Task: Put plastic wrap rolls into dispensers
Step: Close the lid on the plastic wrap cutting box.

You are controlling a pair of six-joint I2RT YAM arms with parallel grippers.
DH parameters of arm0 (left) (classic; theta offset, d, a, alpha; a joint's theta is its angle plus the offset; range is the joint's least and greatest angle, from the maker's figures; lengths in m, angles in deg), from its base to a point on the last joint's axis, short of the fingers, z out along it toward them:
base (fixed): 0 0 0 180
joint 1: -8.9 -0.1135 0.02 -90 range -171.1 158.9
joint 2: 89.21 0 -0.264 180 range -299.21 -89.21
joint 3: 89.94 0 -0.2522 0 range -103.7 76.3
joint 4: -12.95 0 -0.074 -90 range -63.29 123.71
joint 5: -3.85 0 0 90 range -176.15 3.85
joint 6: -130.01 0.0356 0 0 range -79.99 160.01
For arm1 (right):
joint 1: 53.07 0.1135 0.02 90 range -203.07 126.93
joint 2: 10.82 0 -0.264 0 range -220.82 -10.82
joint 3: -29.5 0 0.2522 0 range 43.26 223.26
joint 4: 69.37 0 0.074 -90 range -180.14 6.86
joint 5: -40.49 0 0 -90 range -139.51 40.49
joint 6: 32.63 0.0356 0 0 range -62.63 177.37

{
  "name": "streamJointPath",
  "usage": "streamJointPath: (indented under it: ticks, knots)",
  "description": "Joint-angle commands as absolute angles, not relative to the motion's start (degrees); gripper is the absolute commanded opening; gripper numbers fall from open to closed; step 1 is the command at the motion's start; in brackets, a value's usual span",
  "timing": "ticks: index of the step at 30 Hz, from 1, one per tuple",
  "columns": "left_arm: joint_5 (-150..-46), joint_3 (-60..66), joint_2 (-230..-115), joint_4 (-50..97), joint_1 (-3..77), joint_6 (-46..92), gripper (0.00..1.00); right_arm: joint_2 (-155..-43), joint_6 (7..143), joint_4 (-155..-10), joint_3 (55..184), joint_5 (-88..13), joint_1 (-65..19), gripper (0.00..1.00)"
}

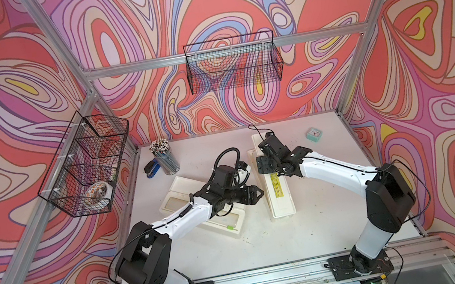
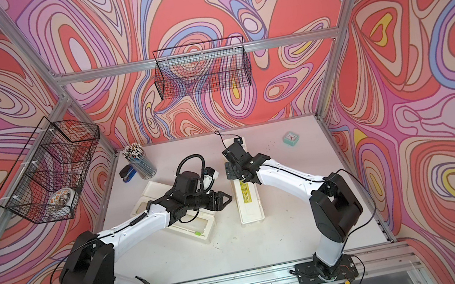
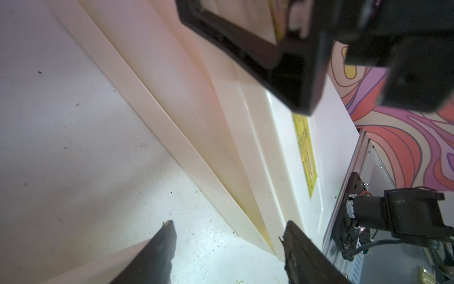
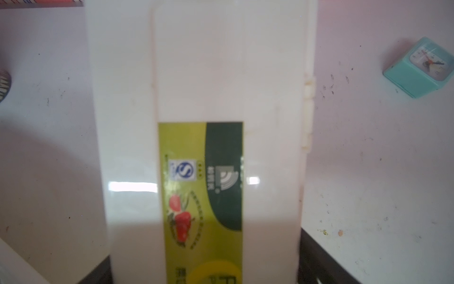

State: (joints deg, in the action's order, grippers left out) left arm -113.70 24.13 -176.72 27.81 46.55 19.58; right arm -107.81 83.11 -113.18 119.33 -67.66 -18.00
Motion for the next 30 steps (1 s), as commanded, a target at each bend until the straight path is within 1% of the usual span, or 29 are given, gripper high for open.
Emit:
streamJointPath:
  ticks: [1, 8, 15, 16, 18, 19, 27, 30]
  knots:
    - [-117.19, 24.61, -175.5, 24.61, 48.02, 22.04, 0.73, -108.39, 81.15, -107.51, 119.68, -67.83, -17.74, 0.72]
    - [-115.86, 26.34, -175.37, 23.28, 51.43, 23.92, 0.8, -111.94, 80.92, -110.59, 124.38, -67.63, -17.4, 0.72]
    - [-112.4, 31.01, -172.92, 18.59, 52.06, 22.71, 0.82, -115.42, 81.5, -114.82, 129.16, -68.97, -17.05, 0.73]
    - [-112.04, 31.33, -172.65, 18.22, 52.1, 22.74, 0.83, -115.62, 81.57, -114.94, 129.38, -69.06, -17.03, 0.73]
    - [-111.38, 31.81, -172.36, 17.93, 52.09, 22.91, 0.93, -116.09, 81.71, -114.99, 129.79, -69.18, -16.95, 0.73]
    - [-111.4, 32.06, -172.42, 17.63, 52.19, 23.04, 0.95, -116.43, 81.71, -115.34, 130.19, -69.19, -16.98, 0.73]
    - [-110.31, 31.41, -176.0, 16.03, 53.13, 22.77, 0.96, -119.42, 81.51, -116.71, 132.84, -70.15, -16.85, 0.74]
    - [-109.83, 30.74, -177.73, 15.46, 53.33, 22.1, 0.95, -120.54, 81.69, -116.8, 133.81, -70.5, -16.86, 0.74]
